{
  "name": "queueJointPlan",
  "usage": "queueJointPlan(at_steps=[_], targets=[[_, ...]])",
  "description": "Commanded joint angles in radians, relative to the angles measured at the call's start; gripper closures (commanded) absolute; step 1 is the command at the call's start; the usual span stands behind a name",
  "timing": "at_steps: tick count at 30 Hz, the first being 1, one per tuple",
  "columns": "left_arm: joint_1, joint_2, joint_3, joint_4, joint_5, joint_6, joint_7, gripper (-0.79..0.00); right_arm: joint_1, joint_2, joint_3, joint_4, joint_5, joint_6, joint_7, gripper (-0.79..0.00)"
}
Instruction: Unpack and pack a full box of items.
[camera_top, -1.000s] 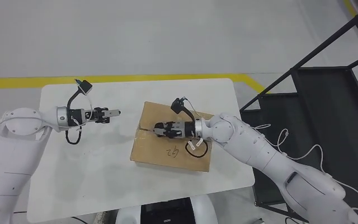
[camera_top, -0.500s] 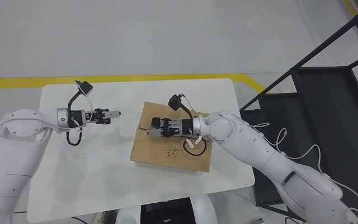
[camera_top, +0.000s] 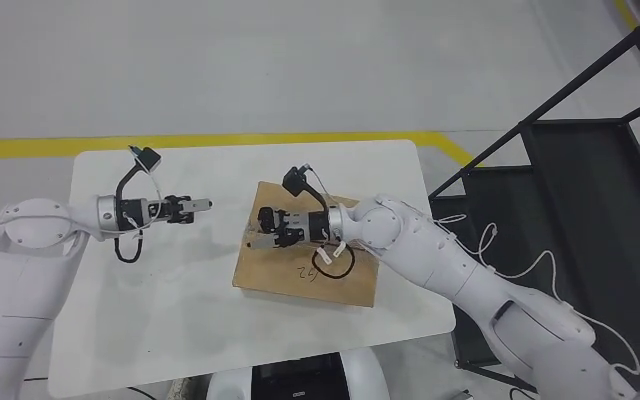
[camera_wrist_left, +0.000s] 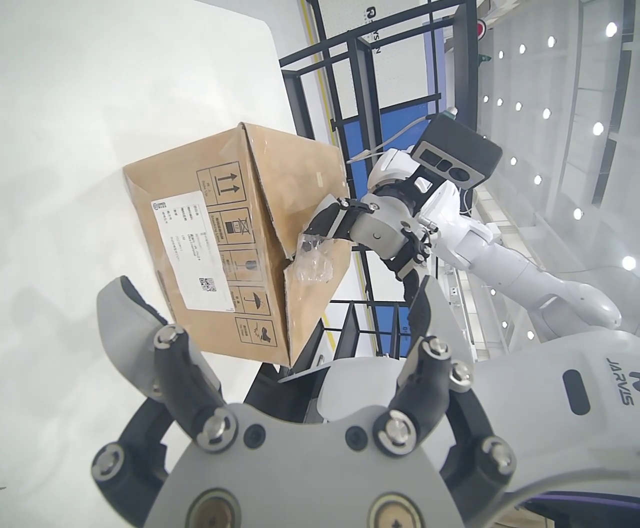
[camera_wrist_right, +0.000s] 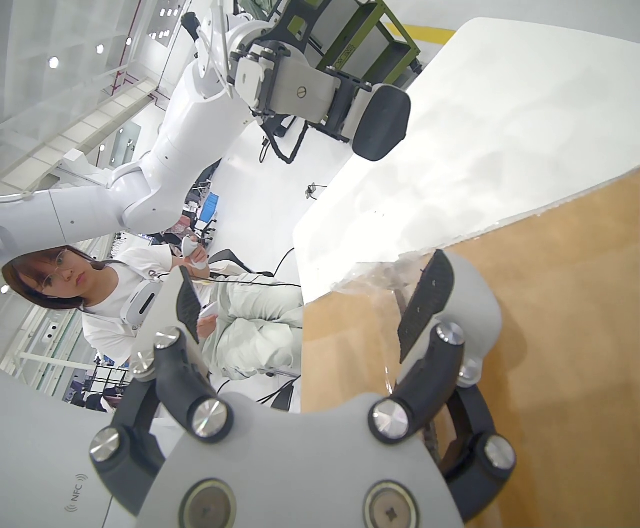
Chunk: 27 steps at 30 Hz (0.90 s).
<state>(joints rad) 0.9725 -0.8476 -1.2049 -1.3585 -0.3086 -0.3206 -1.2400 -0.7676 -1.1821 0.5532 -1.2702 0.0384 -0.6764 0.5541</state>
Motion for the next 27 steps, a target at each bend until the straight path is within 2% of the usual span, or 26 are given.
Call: queueJointPlan(at_steps=[1, 11, 17, 22, 27], targets=[[0.003, 0.001, -0.003, -0.002, 0.0, 0.003, 0.0, -0.785, 0.007, -0.01, -0.008, 0.008, 0.003, 0.001, 0.001, -0.785], [0.028, 0.01, -0.039, -0.015, 0.005, 0.009, -0.003, -0.785, 0.05, -0.078, -0.054, 0.088, -0.021, 0.018, -0.02, -0.785], [0.041, 0.012, -0.045, -0.025, 0.004, 0.01, 0.0, -0.785, 0.054, -0.097, -0.051, 0.142, -0.03, 0.005, -0.015, -0.785], [0.033, 0.008, -0.032, -0.027, 0.002, 0.01, 0.0, -0.785, 0.04, -0.084, 0.01, 0.12, 0.017, -0.073, -0.008, -0.785], [0.012, 0.003, -0.015, -0.026, 0.0, 0.006, -0.005, -0.785, -0.023, -0.036, 0.115, 0.049, 0.09, -0.123, 0.056, -0.785]])
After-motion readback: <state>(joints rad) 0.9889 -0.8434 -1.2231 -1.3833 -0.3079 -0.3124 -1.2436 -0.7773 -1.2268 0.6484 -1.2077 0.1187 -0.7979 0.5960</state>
